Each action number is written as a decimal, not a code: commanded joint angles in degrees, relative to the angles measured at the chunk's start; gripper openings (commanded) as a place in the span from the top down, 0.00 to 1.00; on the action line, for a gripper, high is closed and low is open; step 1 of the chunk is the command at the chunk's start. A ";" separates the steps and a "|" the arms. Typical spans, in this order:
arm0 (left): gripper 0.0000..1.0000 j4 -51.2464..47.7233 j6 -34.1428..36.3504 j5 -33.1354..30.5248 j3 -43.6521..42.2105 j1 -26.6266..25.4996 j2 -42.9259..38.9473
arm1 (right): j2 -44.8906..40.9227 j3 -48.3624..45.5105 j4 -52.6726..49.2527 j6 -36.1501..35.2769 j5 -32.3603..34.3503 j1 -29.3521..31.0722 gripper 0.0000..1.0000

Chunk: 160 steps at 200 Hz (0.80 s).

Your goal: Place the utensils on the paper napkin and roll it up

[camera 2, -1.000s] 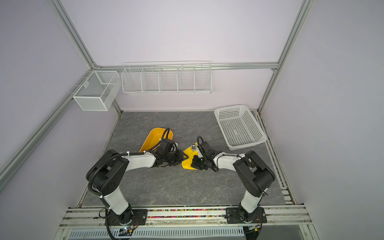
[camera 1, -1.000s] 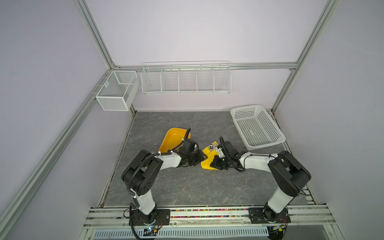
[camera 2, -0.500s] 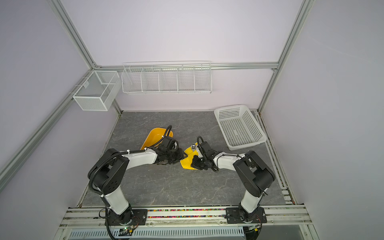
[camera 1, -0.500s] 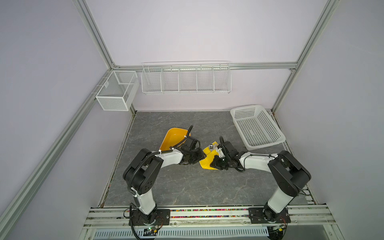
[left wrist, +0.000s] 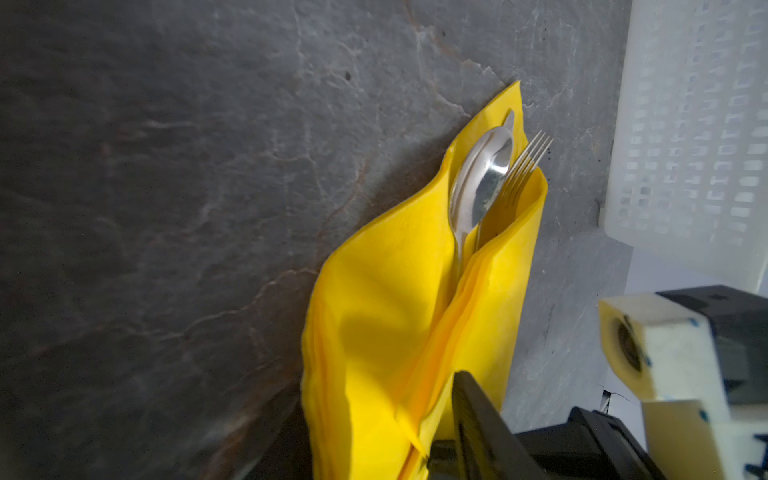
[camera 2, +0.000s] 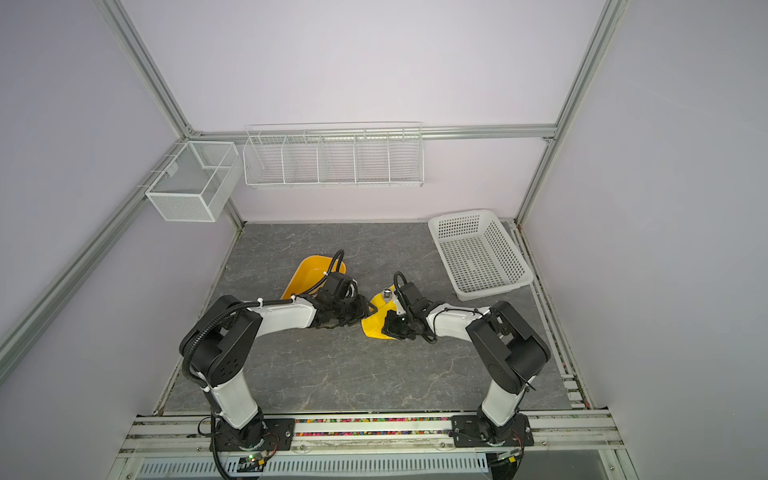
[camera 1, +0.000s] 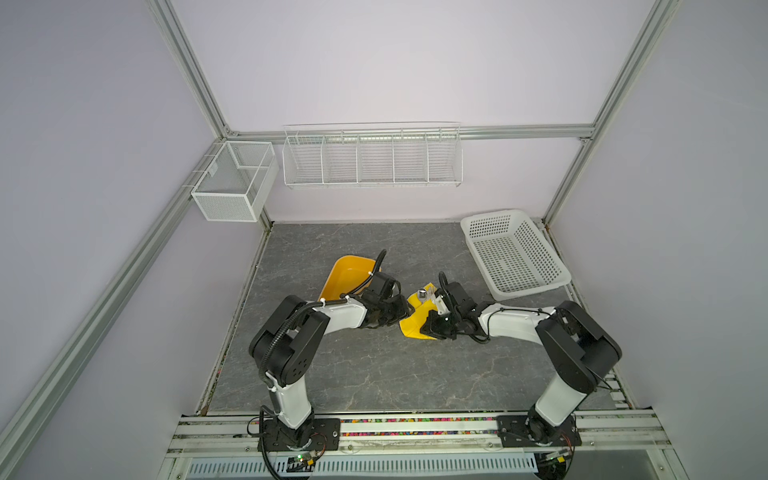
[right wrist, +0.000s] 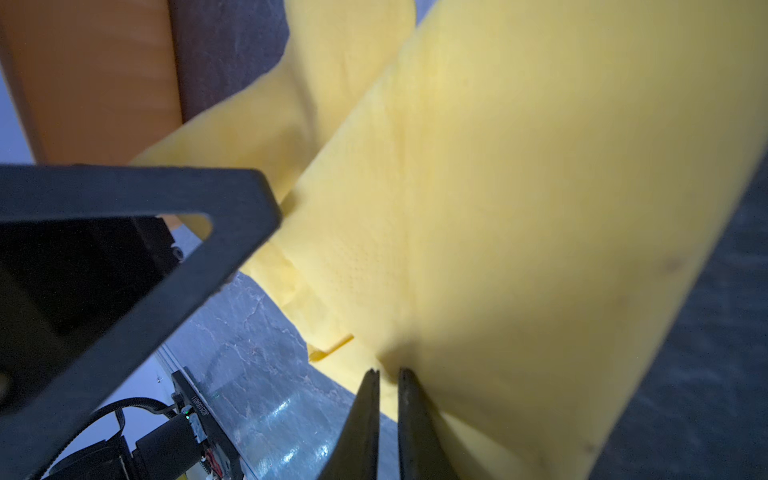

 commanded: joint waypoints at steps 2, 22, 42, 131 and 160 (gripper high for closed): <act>0.51 -0.64 0.46 0.60 -2.14 -0.41 0.22 | 1.00 0.42 -2.30 0.01 1.12 0.22 0.86; 0.51 -0.80 1.02 1.33 -2.19 -0.39 0.81 | 0.83 0.59 -2.66 -0.15 1.12 0.25 0.86; 0.54 -1.15 0.93 1.63 -2.00 -0.47 1.15 | 0.42 0.47 -2.66 -0.25 1.34 0.21 0.86; 0.63 -3.13 1.50 1.62 -2.69 -0.47 -2.34 | 0.07 0.06 -1.56 0.19 1.00 0.20 0.86; 0.75 -5.86 -0.02 -0.39 -3.12 -0.47 -2.59 | 0.03 -0.03 -1.35 0.26 1.03 0.20 0.86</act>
